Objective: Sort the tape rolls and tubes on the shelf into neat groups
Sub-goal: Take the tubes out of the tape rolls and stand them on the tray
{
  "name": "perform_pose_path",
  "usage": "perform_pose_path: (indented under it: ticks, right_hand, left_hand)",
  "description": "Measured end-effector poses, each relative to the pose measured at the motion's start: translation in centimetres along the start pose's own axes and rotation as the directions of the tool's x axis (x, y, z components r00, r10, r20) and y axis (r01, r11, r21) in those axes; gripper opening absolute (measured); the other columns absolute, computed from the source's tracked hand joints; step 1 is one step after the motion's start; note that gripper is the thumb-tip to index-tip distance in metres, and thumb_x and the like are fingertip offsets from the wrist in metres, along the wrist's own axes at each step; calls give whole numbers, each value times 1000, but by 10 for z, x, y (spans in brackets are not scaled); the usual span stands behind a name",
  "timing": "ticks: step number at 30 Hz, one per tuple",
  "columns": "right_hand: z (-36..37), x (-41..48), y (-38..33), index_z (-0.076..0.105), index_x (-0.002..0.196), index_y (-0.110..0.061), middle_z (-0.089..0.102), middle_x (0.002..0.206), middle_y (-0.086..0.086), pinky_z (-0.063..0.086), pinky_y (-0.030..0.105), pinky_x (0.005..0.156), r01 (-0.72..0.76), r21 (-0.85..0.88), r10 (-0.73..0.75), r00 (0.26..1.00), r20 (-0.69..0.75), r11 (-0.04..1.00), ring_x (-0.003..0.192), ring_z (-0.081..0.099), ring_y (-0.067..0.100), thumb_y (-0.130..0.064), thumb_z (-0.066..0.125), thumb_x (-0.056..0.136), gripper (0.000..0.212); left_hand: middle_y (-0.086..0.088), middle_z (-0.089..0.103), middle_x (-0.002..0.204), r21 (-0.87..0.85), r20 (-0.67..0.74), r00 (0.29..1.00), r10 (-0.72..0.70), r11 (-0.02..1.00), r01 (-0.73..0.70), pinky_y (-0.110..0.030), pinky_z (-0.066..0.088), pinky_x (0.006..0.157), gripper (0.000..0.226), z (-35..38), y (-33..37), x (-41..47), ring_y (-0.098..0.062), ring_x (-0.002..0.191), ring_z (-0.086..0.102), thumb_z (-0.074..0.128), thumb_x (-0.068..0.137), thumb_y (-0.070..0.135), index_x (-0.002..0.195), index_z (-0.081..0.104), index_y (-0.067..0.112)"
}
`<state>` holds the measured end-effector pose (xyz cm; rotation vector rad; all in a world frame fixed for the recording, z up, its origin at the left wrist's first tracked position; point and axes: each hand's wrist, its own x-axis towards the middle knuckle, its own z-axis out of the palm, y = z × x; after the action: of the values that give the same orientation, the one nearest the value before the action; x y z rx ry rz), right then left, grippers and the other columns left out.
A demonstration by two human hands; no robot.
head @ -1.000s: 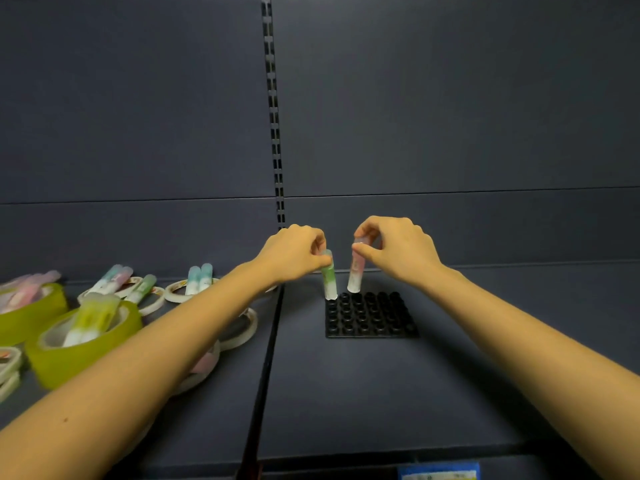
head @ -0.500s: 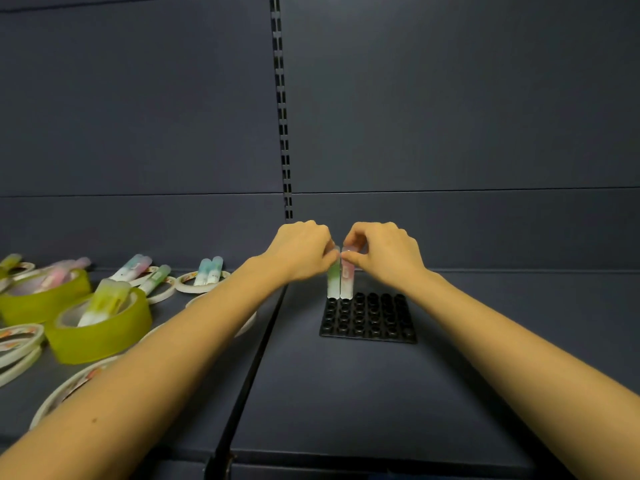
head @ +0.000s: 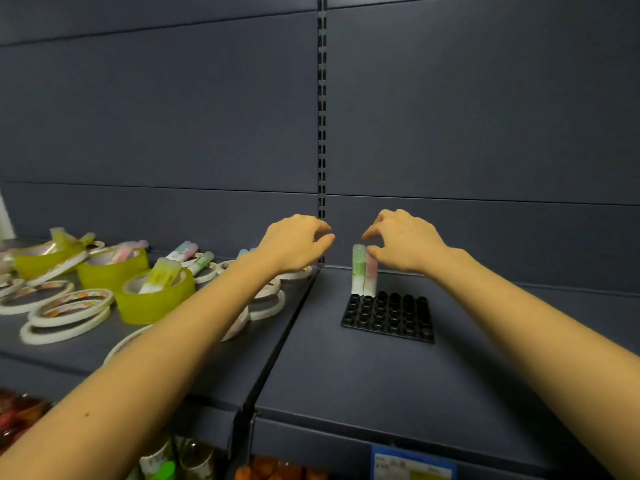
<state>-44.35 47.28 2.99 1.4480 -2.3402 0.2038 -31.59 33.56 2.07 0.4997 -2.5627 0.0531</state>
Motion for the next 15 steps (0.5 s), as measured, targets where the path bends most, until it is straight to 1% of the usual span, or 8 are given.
perform_pose_path:
  ticks: [2, 4, 5, 7, 9, 11, 15]
  right_hand:
    - [-3, -2, -10, 56, 128, -27, 50, 131, 0, 40, 34, 81, 45, 6, -44, 995, -94, 999, 120, 45, 22, -32, 46, 94, 36]
    - [-4, -2, -24, 57, 125, -27, 54, 125, -2, 39, 31, 77, 91, 71, -78, 983, -168, 993, 117, 48, 20, -31, 46, 94, 33]
    - [-4, 0, -32, 58, 123, -27, 56, 122, -4, 39, 30, 75, 112, 99, -94, 980, -176, 989, 114, 50, 19, -31, 47, 94, 31]
    - [-4, 5, -51, 60, 119, -27, 60, 116, -5, 39, 28, 72, 136, 139, -115, 981, -154, 981, 107, 55, 18, -30, 48, 93, 29]
    - [-2, 11, -70, 61, 117, -27, 63, 114, -6, 41, 28, 72, 136, 160, -120, 987, -109, 978, 102, 58, 19, -30, 50, 91, 28]
    - [2, 17, -90, 62, 115, -27, 63, 113, -5, 44, 30, 75, 118, 168, -107, 992, -72, 979, 102, 59, 20, -29, 51, 90, 27]
    - [13, 30, -125, 65, 108, -29, 65, 111, -4, 41, 29, 74, 80, 154, -76, 997, -28, 985, 100, 59, 23, -31, 52, 89, 23]
  left_hand:
    - [-4, 68, 108, -11, -35, 996, -87, 996, 87, -33, 44, 76, 32, -12, -18, -13, -28, 99, 61, 43, 94, 35, 110, 66, 19]
    - [-6, 70, 103, -11, -41, 986, -163, 987, 163, -34, 48, 77, 31, -23, -37, -27, -29, 94, 62, 45, 94, 35, 106, 67, 18]
    - [-6, 70, 103, -11, -42, 980, -193, 981, 193, -35, 50, 79, 31, -28, -46, -34, -29, 93, 63, 45, 94, 35, 106, 67, 17]
    - [-6, 70, 105, -14, -54, 970, -235, 972, 235, -38, 52, 82, 32, -35, -65, -47, -28, 91, 64, 46, 94, 35, 108, 67, 16]
    - [-6, 70, 106, -6, -69, 964, -257, 966, 257, -37, 52, 81, 32, -42, -84, -58, -26, 92, 64, 46, 94, 35, 109, 67, 15]
    - [-7, 70, 107, 3, -74, 959, -272, 962, 273, -39, 53, 82, 33, -48, -103, -66, -27, 93, 63, 46, 94, 36, 108, 67, 14]
    - [-8, 70, 104, -14, -61, 960, -273, 962, 272, -42, 54, 82, 34, -54, -143, -75, -26, 91, 64, 47, 94, 36, 108, 67, 13]
